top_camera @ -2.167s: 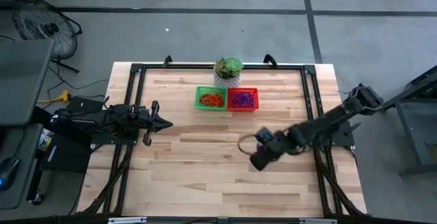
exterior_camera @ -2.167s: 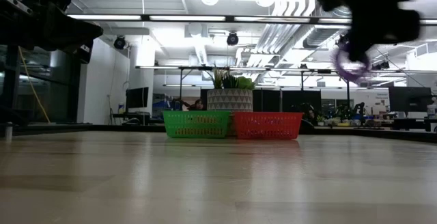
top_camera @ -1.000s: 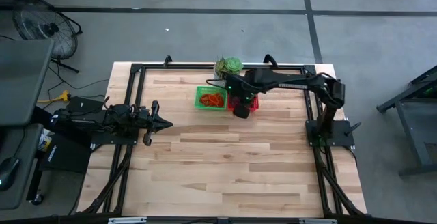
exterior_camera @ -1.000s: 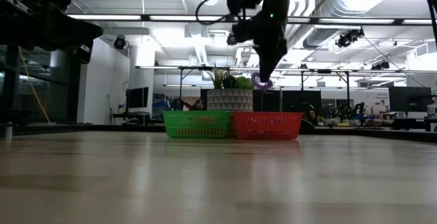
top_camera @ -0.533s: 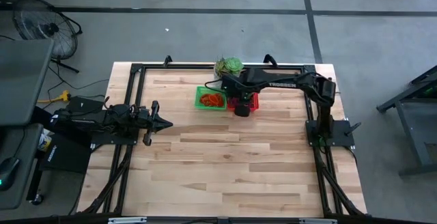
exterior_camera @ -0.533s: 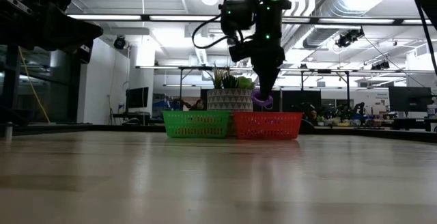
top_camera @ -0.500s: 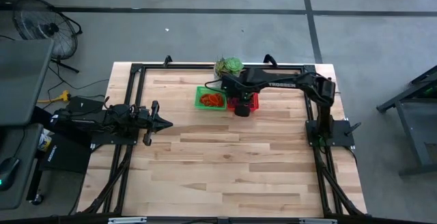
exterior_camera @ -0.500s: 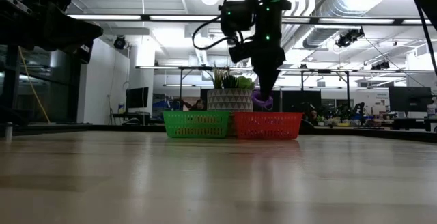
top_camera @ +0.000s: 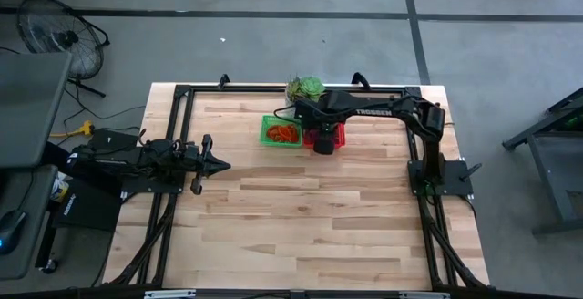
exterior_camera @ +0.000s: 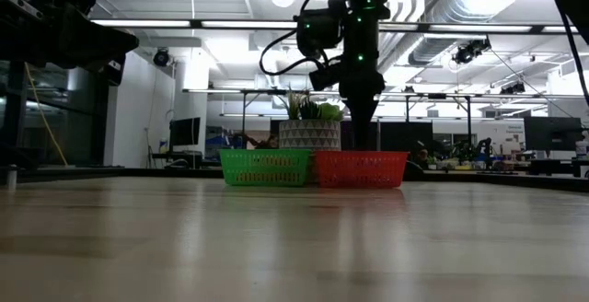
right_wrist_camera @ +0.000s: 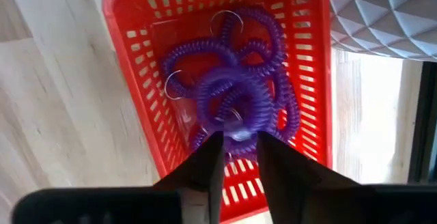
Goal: Sort spring keychains
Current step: Put the purple spring keychain into the orange bin, then return to Home Position
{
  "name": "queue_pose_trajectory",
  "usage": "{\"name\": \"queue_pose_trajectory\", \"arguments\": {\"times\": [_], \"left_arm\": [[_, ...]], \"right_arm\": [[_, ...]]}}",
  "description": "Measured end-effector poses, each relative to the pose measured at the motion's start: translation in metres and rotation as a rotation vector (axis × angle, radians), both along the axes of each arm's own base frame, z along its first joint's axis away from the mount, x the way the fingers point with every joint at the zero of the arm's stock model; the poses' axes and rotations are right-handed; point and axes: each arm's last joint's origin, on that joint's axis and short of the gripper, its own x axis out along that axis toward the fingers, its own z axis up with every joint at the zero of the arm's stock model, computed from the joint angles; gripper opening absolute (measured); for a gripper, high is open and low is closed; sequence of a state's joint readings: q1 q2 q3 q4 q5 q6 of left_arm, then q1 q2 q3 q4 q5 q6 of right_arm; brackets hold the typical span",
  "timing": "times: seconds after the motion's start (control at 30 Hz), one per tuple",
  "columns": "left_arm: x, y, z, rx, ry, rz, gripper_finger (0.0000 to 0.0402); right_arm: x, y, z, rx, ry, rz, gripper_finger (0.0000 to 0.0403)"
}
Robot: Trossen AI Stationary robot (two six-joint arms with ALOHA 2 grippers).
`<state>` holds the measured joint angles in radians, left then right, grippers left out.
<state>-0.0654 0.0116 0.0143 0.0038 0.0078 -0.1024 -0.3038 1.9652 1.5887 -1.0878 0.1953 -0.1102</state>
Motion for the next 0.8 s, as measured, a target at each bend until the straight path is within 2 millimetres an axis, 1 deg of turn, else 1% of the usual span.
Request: {"name": "queue_pose_trajectory", "arguments": {"times": [0.13, 0.27, 0.4, 0.5, 0.63, 0.8], "left_arm": [[0.0, 0.0, 0.0, 0.0, 0.0, 0.0, 0.0], [0.0, 0.0, 0.0, 0.0, 0.0, 0.0, 0.0], [0.0, 0.0, 0.0, 0.0, -0.001, 0.0, 0.0], [0.0, 0.0, 0.0, 0.0, -0.001, 0.0, 0.0], [0.0, 0.0, 0.0, 0.0, 0.0, 0.0, 0.0], [0.0, 0.0, 0.0, 0.0, 0.0, 0.0, 0.0]], "right_arm": [[0.0, 0.0, 0.0, 0.004, -0.001, 0.0, 0.0101], [0.0, 0.003, 0.002, 0.03, -0.018, -0.036, 0.0129], [-0.004, 0.009, 0.017, 0.087, -0.084, -0.054, 0.0145], [-0.009, 0.017, 0.029, 0.144, -0.165, -0.036, 0.0146], [-0.025, 0.034, 0.031, 0.194, -0.291, 0.009, 0.0141], [-0.053, 0.064, 0.02, 0.223, -0.434, 0.068, 0.0141]]}}
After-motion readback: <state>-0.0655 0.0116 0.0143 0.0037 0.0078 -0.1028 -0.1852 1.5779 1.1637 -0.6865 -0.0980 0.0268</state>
